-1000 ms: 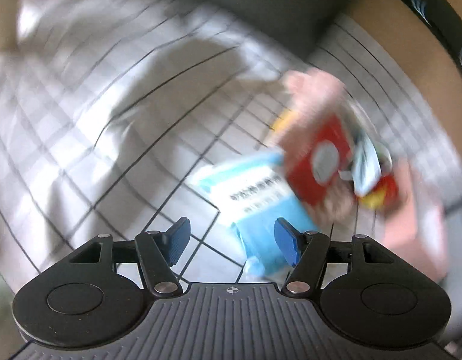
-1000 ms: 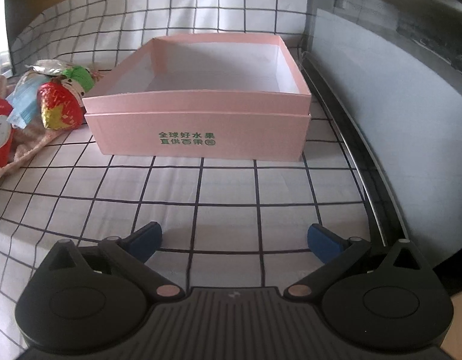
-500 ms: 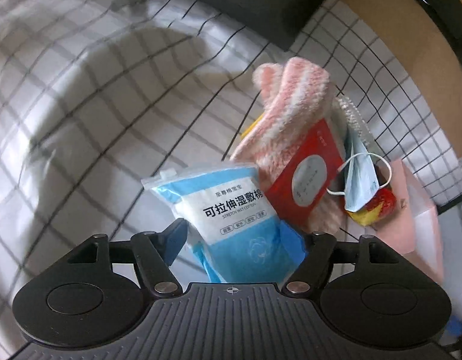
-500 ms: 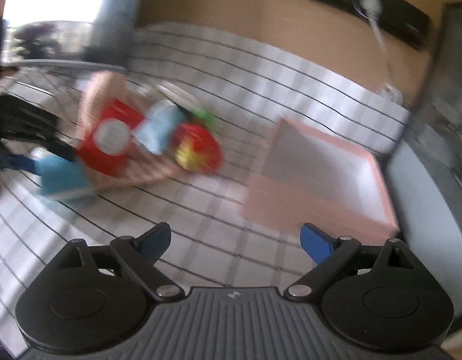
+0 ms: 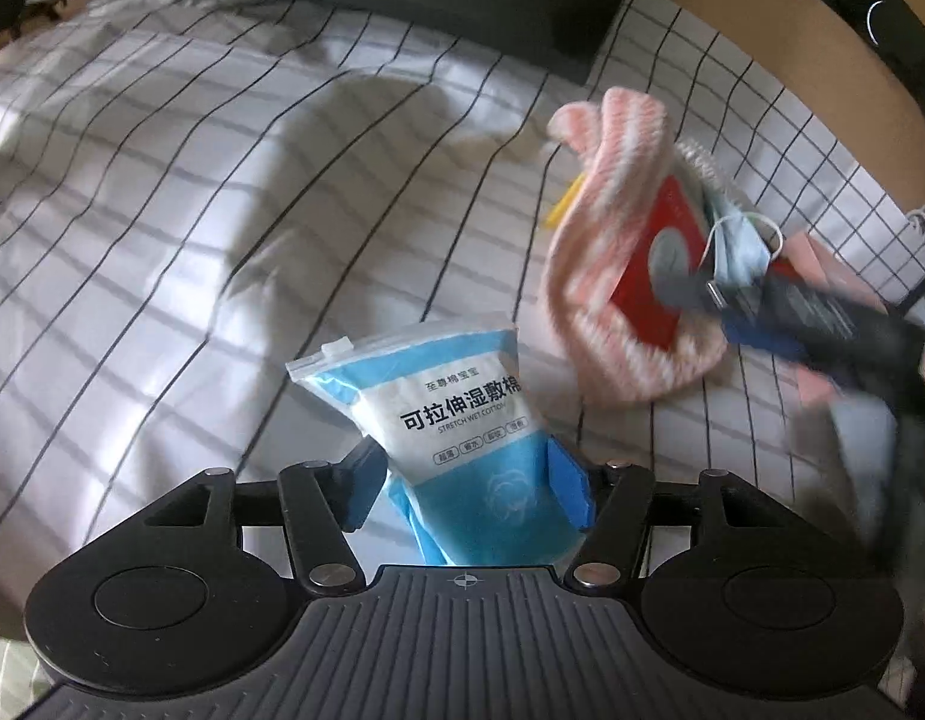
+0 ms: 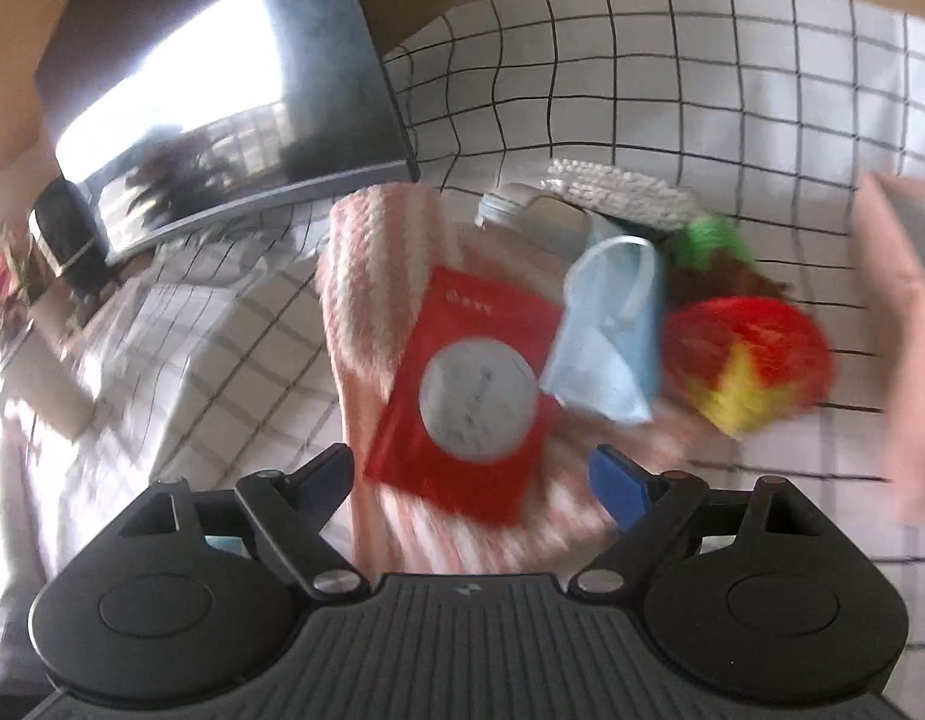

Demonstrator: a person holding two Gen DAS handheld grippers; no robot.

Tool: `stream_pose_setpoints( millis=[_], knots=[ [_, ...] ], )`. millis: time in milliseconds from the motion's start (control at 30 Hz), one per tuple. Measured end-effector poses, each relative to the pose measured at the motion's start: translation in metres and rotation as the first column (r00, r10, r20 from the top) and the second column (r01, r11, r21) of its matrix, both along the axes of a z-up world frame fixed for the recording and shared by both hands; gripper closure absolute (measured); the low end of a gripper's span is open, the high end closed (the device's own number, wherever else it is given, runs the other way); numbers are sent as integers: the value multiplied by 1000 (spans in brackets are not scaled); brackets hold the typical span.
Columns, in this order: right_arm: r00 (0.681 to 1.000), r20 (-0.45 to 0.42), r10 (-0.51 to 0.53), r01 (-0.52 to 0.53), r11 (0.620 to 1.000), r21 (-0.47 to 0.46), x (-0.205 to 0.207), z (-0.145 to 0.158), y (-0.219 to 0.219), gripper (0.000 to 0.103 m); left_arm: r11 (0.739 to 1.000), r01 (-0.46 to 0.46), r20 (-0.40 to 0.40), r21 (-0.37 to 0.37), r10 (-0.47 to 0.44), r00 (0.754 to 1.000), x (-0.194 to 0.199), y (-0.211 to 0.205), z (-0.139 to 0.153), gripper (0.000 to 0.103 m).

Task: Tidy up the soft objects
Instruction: 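Grasp the red sachet with the right gripper while the left gripper grasps the blue wipe pack, then carry the red sachet and blue wipe pack into the pink box and release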

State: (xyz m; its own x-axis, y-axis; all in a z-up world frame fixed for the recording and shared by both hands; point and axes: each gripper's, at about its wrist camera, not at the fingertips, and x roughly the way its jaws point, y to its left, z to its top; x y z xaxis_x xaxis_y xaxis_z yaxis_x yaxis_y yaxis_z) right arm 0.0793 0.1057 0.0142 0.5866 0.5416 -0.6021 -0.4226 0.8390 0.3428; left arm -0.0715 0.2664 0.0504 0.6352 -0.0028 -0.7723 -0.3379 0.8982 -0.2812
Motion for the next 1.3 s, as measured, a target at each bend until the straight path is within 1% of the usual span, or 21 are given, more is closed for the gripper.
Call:
stream_pose_setpoints(
  millis=[33,67,100,167,200,233,300,400,500,600,667,733,800,867,933,1000,1067,1167,1200,1267,1300],
  knots=[
    [1000,-9,-14,14,1000,6,7,-3,8,16,1000,3,-11,-7,-3,1000,-5,3,0,38],
    [1000,-19,-21,21,1000,5,12,-6,15,20,1000,-1,-18,-11,1,1000,-10,5,0,37],
    [999,-31,-26,27,1000,3,17,-8,20,31,1000,-10,-23,-17,10,1000,-13,8,0,36],
    [999,-38,-24,23,999,-25,19,-10,27,34,998,-40,-24,-41,39,999,-14,14,-1,34],
    [1000,-25,-17,16,999,-35,16,-7,25,42,997,-55,-20,-49,54,998,-13,16,-2,33],
    [1000,4,15,-14,999,-48,9,-4,23,46,997,-65,-14,-50,64,998,-10,17,-3,31],
    [992,72,106,-98,989,-107,-12,4,18,50,995,-84,-11,-51,84,996,-3,19,-6,29],
    [964,172,203,-165,964,-211,-51,18,1,52,991,-110,0,-73,111,994,11,22,-10,27],
    [949,209,235,-179,951,-254,-80,32,-28,53,989,-121,16,-80,123,992,23,26,-14,28],
    [947,245,208,-138,952,-273,-96,44,-59,53,991,-113,37,-74,116,993,33,28,-16,25],
    [952,258,167,-94,957,-273,-102,49,-76,52,992,-103,45,-72,107,993,40,30,-18,19],
    [957,260,124,-49,960,-276,-107,51,-88,52,990,-105,48,-93,110,993,49,33,-21,19],
    [962,259,85,-10,960,-279,-112,49,-99,52,990,-118,56,-82,122,991,59,32,-20,22],
    [964,260,61,17,958,-286,-116,46,-107,52,990,-120,48,-74,123,991,71,30,-19,34],
    [961,270,49,35,954,-298,-120,44,-111,52,994,-92,45,-55,94,995,80,25,-17,36],
    [958,284,43,49,949,-311,-125,44,-115,52,998,-57,67,-18,58,996,82,18,-14,37],
    [954,297,35,69,941,-332,-129,45,-122,52,1000,-4,86,13,3,996,79,11,-13,39],
    [951,309,4,111,929,-354,-133,47,-135,52,996,77,78,38,-80,994,67,-1,-8,42],
    [952,306,-9,123,926,-357,-132,48,-138,52,991,113,79,66,-118,990,61,-7,-3,45],
    [956,292,-44,152,920,-362,-134,47,-152,52,971,201,80,132,-213,974,45,-25,9,56],
    [958,279,-65,168,916,-365,-136,44,-159,52,958,247,77,146,-260,963,38,-33,16,57]
  ],
)
